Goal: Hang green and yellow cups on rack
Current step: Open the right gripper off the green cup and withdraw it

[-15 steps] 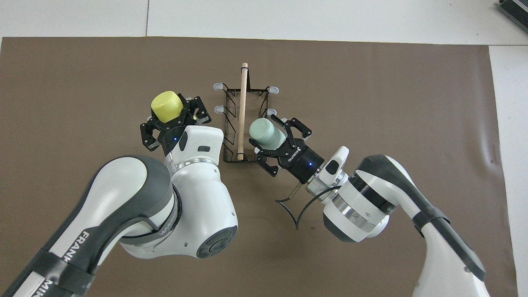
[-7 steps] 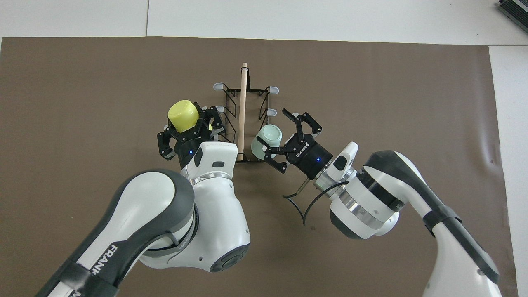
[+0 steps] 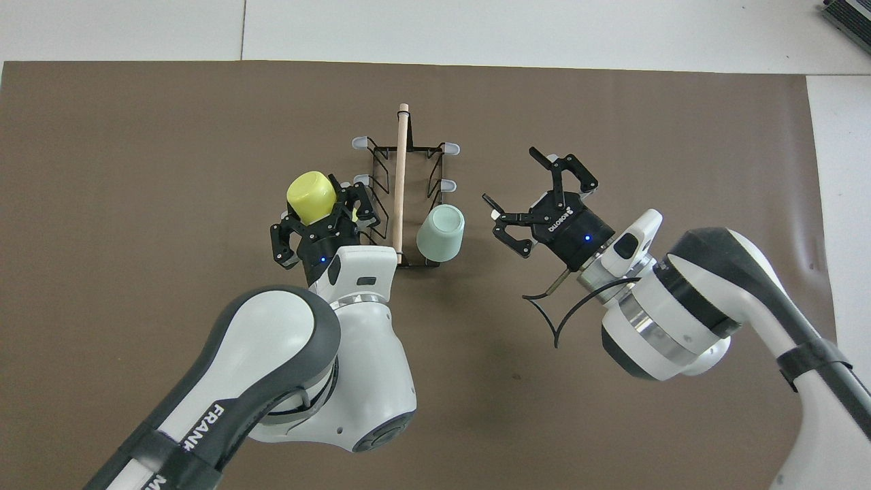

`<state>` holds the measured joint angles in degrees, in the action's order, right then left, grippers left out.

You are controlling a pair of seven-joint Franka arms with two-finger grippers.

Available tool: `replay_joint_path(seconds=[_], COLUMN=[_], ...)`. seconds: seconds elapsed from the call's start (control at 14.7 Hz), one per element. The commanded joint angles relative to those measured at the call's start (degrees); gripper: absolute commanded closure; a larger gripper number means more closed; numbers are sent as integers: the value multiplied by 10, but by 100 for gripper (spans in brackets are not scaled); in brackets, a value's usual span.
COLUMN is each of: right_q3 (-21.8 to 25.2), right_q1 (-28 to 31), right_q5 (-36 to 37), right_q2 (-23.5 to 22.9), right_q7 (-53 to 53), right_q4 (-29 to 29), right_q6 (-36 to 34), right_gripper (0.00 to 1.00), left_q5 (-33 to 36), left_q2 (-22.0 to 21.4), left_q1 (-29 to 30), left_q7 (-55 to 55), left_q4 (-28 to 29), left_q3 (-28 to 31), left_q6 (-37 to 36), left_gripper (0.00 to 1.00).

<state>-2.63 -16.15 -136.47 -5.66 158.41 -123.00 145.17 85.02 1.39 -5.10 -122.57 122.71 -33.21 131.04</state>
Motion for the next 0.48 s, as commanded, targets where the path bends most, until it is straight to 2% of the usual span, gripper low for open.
replay_joint_path(seconds=[0.0,0.27,0.41], right_q3=[-10,-8,-7], right_q1=[49,110,151], right_q5=[86,253,361], right_q2=[1,-7,-13], right_q7=[67,24,-14], right_q4=[0,11,21], right_q6=[-3,-21,-46], right_gripper=[0,0,0], left_q5=[32,34,53], left_q2=[14,15,26], left_q1=[-4,-4,-4], left_q7=[-34,-56,-76], left_q4=[6,20,19], left_q3=[-6,-8,-11], left_q6=[-3,-4,-5], left_gripper=[100,100,100])
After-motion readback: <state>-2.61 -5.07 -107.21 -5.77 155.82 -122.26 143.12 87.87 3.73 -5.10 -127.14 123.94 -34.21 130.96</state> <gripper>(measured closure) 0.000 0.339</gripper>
